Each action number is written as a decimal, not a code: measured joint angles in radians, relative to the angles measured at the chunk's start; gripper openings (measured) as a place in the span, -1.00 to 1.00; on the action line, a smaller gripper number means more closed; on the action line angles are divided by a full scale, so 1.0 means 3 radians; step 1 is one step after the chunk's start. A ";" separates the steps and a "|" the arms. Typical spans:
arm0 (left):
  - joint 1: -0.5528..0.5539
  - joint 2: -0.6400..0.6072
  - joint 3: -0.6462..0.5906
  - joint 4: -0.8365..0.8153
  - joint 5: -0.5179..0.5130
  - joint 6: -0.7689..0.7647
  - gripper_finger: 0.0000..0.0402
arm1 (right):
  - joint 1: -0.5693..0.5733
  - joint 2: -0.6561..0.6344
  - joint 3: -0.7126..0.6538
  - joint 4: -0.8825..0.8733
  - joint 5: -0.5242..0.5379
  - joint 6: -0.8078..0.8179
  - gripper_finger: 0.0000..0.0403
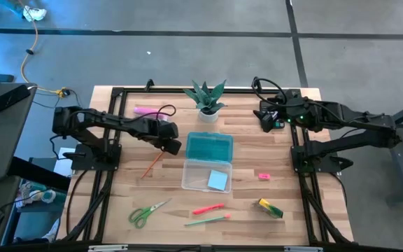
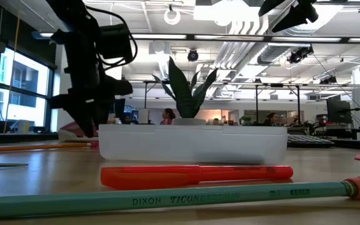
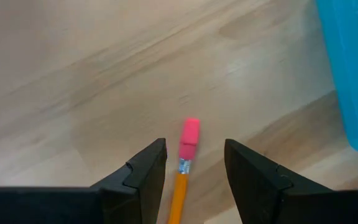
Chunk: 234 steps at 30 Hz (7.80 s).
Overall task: Pack school essentials
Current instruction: Put the yellow pencil into the blue supply box, then put the pink eraser into the blue supply box
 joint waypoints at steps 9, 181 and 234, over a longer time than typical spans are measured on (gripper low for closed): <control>0.0000 0.0219 0.0001 0.0075 -0.0058 0.0011 -0.25 | 0.0000 0.0000 0.0000 -0.0001 -0.0003 -0.0002 0.94; -0.0483 -0.0624 0.0529 0.0773 -0.0223 0.1061 -0.44 | 0.1701 0.0920 -0.1588 -0.0004 -0.1366 0.0528 0.94; -0.0483 -0.0634 0.0532 0.0819 -0.0184 0.0958 -0.44 | 0.1617 0.1843 -0.1645 0.0532 -0.1897 0.0265 -0.50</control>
